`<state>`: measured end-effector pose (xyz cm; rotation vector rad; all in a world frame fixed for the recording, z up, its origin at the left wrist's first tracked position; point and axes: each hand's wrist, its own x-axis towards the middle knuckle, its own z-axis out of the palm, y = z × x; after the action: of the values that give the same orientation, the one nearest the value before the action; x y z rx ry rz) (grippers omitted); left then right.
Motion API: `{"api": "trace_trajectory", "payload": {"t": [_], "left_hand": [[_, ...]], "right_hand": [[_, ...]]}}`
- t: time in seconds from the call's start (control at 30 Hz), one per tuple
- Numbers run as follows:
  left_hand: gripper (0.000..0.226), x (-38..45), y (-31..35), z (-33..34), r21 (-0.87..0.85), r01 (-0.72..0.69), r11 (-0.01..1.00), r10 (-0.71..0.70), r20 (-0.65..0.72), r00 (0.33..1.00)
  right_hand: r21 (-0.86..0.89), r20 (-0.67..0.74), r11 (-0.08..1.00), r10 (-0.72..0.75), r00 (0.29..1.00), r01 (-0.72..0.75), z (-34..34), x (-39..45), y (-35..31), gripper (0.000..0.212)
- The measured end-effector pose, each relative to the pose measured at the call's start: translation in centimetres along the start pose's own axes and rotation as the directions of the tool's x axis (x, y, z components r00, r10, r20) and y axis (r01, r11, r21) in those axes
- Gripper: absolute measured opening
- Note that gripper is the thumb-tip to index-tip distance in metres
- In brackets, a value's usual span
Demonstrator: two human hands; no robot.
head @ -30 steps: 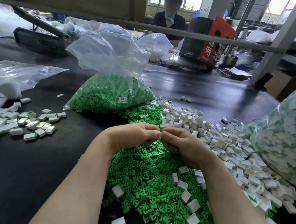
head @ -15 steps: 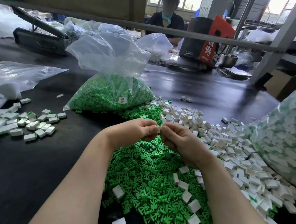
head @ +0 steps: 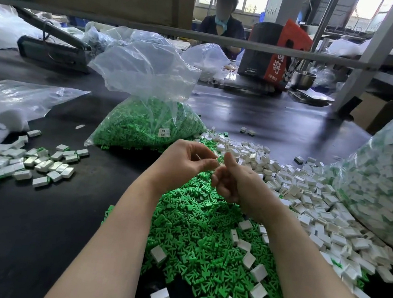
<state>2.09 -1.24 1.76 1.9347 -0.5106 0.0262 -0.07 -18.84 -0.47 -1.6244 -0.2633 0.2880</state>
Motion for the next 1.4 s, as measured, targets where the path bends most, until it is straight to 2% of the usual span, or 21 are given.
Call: {"api": "trace_trajectory", "payload": {"t": [0.07, 0.13, 0.3, 0.47, 0.8, 1.0, 1.17, 1.3, 1.4], "left_hand": [[0.008, 0.1, 0.1, 0.3, 0.009, -0.029, 1.0, 0.03, -0.048, 0.998], [0.01, 0.2, 0.3, 0.6, -0.006, -0.048, 0.999, 0.048, -0.062, 0.997], [0.017, 0.1, 0.7, 1.2, -0.064, -0.078, 0.995, 0.07, -0.116, 0.991], [0.014, 0.0, 0.8, 1.7, -0.152, -0.072, 0.986, 0.048, -0.156, 0.987], [0.015, -0.1, 1.0, 2.1, -0.208, -0.08, 0.975, 0.046, -0.165, 0.985], [0.013, -0.1, 0.7, 1.9, -0.193, -0.061, 0.979, 0.03, -0.158, 0.987], [0.012, 0.0, 0.7, 2.0, -0.257, 0.006, 0.966, -0.035, -0.107, 0.994], [0.008, 0.0, 1.0, 2.1, -0.322, 0.068, 0.944, -0.079, -0.023, 0.997], [0.017, 0.0, 1.4, 2.5, -0.338, 0.061, 0.939, -0.073, -0.024, 0.997]], "right_hand": [[0.059, 0.044, 0.998, 0.032, 0.999, -0.034, 0.1, 0.2, 0.0, 0.073], [0.138, 0.062, 0.989, 0.044, 0.997, -0.052, 0.2, 0.4, 0.0, 0.073], [0.372, 0.055, 0.925, 0.055, 0.997, -0.072, 0.3, 0.7, 0.2, 0.049], [0.52, 0.022, 0.854, 0.009, 1.0, -0.019, 0.6, 0.6, 0.5, 0.037], [0.525, -0.008, 0.85, -0.032, 0.999, 0.032, 0.9, 0.6, 0.5, 0.031], [0.457, 0.043, 0.889, -0.011, 0.999, -0.01, 0.9, 0.5, 0.4, 0.055], [0.49, 0.015, 0.87, -0.063, 0.998, 0.047, 0.8, 0.5, 0.6, 0.039], [0.503, 0.027, 0.862, -0.081, 0.996, 0.056, 0.4, 0.6, 0.5, 0.039], [0.502, 0.043, 0.863, -0.092, 0.995, 0.058, 0.3, 0.5, 0.5, 0.034]]}}
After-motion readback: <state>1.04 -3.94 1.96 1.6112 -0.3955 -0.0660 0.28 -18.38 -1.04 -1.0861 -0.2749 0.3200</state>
